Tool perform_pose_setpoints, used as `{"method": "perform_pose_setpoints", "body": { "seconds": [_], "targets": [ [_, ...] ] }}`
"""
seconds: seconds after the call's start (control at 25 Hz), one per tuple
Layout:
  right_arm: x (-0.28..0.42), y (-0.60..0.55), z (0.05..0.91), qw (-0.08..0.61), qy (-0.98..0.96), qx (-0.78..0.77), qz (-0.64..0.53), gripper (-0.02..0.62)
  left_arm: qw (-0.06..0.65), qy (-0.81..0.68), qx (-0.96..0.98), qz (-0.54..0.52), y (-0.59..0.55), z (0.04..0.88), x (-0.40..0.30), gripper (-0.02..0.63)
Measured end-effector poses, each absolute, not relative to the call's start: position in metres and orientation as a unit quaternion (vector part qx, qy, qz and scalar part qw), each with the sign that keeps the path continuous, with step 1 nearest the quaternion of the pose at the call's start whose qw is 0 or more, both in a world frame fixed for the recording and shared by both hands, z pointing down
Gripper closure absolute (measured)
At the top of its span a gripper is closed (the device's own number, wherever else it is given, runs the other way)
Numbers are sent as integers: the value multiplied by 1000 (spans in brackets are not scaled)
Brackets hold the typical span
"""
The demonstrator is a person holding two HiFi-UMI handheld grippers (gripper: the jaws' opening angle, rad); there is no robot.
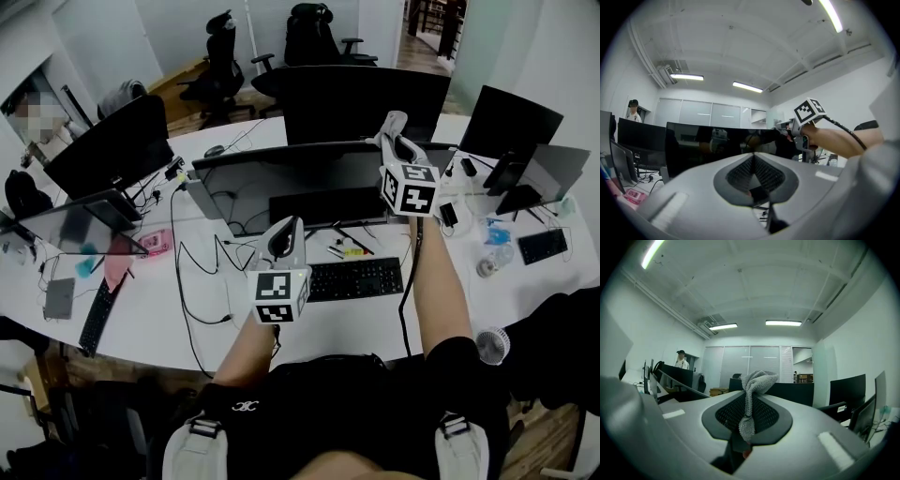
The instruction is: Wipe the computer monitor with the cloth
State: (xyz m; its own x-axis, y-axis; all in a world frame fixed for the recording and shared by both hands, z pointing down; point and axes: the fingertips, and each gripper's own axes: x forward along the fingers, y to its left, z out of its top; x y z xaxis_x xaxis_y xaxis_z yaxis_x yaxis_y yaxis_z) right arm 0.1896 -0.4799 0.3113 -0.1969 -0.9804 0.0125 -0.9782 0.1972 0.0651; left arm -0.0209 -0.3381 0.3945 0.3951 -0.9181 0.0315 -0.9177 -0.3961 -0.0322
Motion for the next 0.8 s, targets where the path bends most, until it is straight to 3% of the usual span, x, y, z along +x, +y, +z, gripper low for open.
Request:
{"method": "perform_pose_setpoints", "body": {
  "seconds": [0.48,0.8],
  "targets": [
    [314,-485,315,36,-736,676,-18,563,9,544,-839,-22,-329,400,38,555],
    [366,-486,314,6,-729,685,-6,563,24,546,-837,-24,-330,390,61,555]
  ]
}}
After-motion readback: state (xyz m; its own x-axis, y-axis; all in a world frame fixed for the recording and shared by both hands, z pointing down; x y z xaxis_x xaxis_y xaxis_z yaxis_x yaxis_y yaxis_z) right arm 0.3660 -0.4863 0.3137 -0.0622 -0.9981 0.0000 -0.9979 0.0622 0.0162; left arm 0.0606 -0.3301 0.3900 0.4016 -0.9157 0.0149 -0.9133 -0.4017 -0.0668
